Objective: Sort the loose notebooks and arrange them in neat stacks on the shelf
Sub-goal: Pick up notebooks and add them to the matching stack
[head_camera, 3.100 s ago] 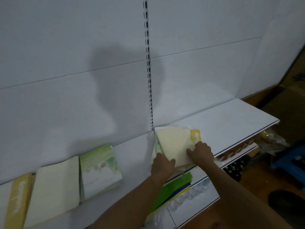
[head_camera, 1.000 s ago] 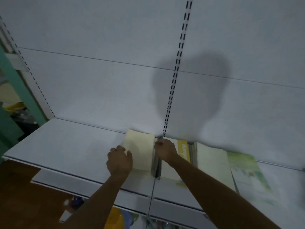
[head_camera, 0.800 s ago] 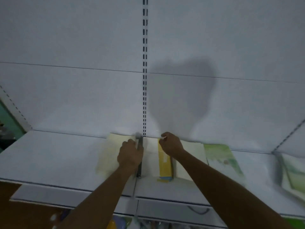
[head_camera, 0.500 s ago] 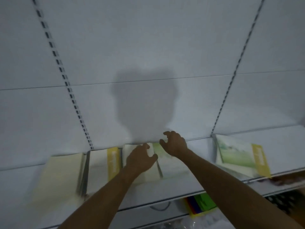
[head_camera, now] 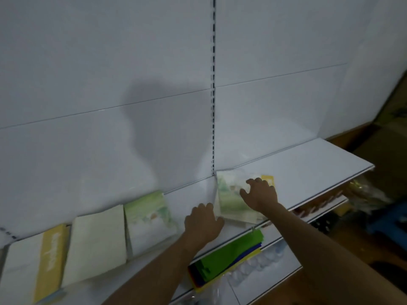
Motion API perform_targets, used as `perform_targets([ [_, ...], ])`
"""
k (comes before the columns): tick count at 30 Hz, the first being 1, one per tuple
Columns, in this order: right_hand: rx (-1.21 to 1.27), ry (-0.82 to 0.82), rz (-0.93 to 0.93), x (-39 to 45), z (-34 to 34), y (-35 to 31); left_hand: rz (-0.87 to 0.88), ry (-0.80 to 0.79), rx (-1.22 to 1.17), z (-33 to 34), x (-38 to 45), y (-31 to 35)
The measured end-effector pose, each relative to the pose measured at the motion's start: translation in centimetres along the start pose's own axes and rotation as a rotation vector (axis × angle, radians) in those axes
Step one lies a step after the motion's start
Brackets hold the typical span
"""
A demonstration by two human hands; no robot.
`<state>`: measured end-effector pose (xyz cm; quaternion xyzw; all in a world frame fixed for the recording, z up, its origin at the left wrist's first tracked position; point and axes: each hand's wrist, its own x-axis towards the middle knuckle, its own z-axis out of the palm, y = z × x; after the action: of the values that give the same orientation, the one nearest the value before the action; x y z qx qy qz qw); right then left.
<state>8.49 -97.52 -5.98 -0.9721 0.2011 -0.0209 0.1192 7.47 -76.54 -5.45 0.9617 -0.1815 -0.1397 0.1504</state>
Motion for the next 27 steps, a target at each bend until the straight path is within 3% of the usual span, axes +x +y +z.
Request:
perform_targets([
  [9, 0.010, -0.096, 0.034, 1.7, 2.9, 4.5, -0.138, 0.017, -0.096, 3.3, 3.8, 4.9],
  [18, 0.359, -0.112, 0.161, 0.7, 4.1, 4.4, -0.309, 0.033, -0.269, 4.3, 5.2, 4.9],
  [27, 0.499, 0.066, 0.068, -1.4, 3.3, -0.2, -0.237, 0.112, -0.488, 2.7, 3.3, 2.0],
])
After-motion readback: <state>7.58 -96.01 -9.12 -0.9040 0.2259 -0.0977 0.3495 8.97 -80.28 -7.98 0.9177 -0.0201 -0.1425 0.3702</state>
